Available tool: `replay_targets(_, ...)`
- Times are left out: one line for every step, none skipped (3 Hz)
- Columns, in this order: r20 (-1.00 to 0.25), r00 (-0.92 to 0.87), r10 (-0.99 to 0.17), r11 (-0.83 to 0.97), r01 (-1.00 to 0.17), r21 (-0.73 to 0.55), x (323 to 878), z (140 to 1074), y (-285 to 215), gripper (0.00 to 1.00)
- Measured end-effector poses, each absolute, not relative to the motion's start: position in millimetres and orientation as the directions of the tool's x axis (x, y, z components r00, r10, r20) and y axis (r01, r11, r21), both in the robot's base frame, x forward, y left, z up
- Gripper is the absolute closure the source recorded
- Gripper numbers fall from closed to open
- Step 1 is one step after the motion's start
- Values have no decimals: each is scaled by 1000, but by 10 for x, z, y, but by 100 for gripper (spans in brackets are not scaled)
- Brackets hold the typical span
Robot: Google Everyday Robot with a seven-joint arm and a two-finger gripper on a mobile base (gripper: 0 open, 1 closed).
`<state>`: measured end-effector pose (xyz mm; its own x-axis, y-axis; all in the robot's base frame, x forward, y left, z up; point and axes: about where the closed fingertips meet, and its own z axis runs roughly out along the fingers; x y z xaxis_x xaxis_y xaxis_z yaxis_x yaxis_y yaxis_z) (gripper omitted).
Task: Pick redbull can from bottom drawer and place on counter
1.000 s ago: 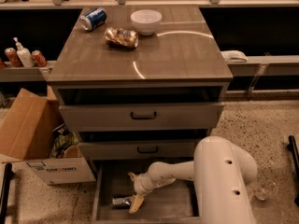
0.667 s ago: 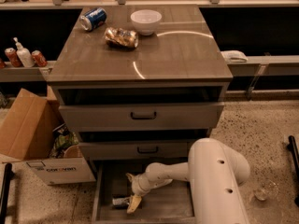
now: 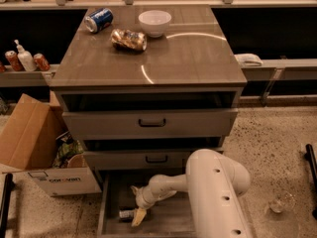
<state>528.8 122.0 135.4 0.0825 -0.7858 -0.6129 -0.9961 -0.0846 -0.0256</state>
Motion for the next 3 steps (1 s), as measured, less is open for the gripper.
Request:
replay_targets(-603,84,-793,-90,-996,-21,5277,1281,1271,0)
replay_targets(-594,87,-800,-95,-995,-18,5263,1232,1299,18)
replay_targets(-579,87,-810,-101,-995,-9,5242,1147,1321,49)
